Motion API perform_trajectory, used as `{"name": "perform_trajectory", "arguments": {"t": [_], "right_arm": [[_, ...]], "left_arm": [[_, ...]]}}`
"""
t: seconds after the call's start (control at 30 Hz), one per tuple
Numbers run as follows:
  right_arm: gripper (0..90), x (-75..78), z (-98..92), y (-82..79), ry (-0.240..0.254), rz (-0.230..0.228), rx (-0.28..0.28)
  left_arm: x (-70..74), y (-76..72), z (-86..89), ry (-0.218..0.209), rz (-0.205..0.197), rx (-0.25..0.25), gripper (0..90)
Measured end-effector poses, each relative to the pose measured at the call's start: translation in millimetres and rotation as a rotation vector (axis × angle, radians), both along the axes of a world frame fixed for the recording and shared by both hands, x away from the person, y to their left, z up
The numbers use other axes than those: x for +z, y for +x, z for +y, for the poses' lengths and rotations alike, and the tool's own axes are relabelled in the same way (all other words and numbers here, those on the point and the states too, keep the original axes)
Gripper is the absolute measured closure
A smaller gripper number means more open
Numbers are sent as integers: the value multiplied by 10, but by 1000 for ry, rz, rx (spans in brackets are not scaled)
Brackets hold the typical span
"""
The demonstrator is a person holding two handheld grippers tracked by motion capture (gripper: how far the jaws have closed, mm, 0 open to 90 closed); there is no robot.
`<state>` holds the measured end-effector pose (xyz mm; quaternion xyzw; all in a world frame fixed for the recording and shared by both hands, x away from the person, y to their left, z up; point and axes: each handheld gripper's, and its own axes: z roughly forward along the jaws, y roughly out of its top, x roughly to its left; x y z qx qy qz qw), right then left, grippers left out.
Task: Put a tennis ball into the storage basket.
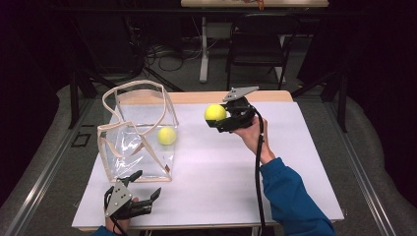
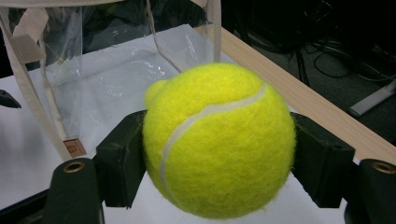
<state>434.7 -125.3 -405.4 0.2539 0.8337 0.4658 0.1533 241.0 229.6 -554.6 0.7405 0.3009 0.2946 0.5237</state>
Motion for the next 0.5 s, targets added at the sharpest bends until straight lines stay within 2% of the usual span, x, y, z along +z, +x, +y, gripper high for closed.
{"name": "perform_trajectory", "arguments": {"t": [0.5], "right_arm": [[263, 56, 85, 18, 2, -2, 17]], "left_arm": [[0, -2, 1, -1, -2, 1, 157]]}}
